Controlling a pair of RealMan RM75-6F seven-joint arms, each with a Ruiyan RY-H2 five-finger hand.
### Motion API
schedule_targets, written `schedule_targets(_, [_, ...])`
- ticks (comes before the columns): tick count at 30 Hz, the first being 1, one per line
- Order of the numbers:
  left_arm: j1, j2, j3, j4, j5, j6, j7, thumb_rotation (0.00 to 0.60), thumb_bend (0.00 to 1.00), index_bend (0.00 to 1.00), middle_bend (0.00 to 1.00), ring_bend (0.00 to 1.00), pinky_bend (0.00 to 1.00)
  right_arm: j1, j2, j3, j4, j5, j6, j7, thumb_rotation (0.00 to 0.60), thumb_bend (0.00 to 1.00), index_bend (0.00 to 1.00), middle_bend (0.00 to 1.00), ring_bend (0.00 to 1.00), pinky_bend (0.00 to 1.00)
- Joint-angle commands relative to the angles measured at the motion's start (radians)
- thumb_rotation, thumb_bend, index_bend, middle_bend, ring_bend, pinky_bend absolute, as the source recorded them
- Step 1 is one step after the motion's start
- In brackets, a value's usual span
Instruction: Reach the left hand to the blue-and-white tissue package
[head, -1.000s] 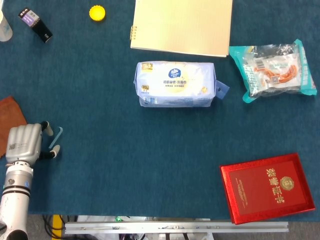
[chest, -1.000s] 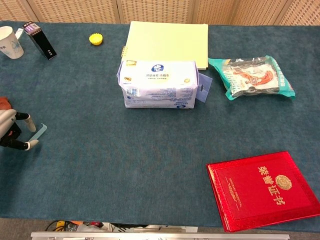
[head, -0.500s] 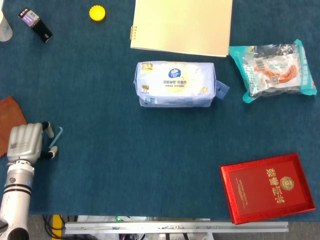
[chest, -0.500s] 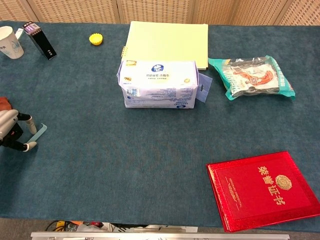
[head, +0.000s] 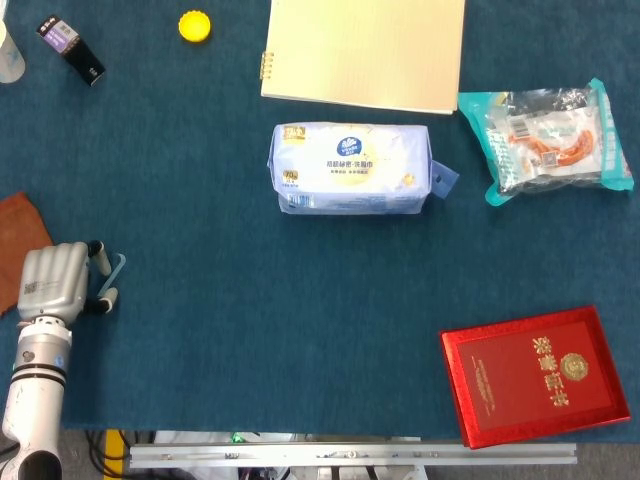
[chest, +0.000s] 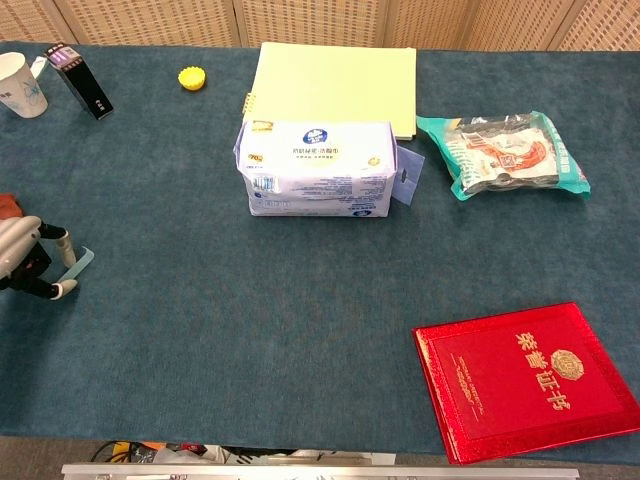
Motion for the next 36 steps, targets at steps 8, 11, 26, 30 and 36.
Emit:
schedule_targets(8, [-0.007,-0.007,-0.002,0.005,-0.007,-0.006,0.002,0.599,0.36,0.52,0.94,0.92,0.89,-0.004,0.001,0.0,0.002,-0.001,0.004,0.004,0.6,0.36,0.38,0.41,0.27,0.31])
schedule_targets(11, [-0.009,-0.009,-0.001,0.007,-0.012,-0.007,0.005,0.598,0.36,0.52,0.94,0.92,0.89,-0.006,0.002,0.0,0.003,-0.002,0.006,0.005,0.6,0.36,0.38,0.41,0.27,0.31])
schedule_targets(26, [-0.014,-0.017,-0.001,0.013,-0.025,-0.007,0.012,0.6,0.4,0.53,0.94,0.92,0.89,-0.009,0.001,0.001,0.008,-0.002,0.008,0.007,0.6,0.36,0.38,0.41,0.27,0.31])
schedule_targets(30, [-0.015,-0.02,-0.001,0.016,-0.025,-0.005,0.012,0.6,0.4,0.53,0.95,0.93,0.89,-0.009,0.0,0.0,0.009,-0.001,0.007,0.007,0.6,0.36,0.38,0.41,0.27,0.31])
schedule_targets(36, [-0.016,-0.023,0.0,0.018,-0.02,-0.004,0.009,0.6,0.42,0.54,0.95,0.93,0.9,-0.01,-0.001,0.001,0.012,-0.002,0.008,0.009,0.6,0.36,0.38,0.41,0.27,0.31])
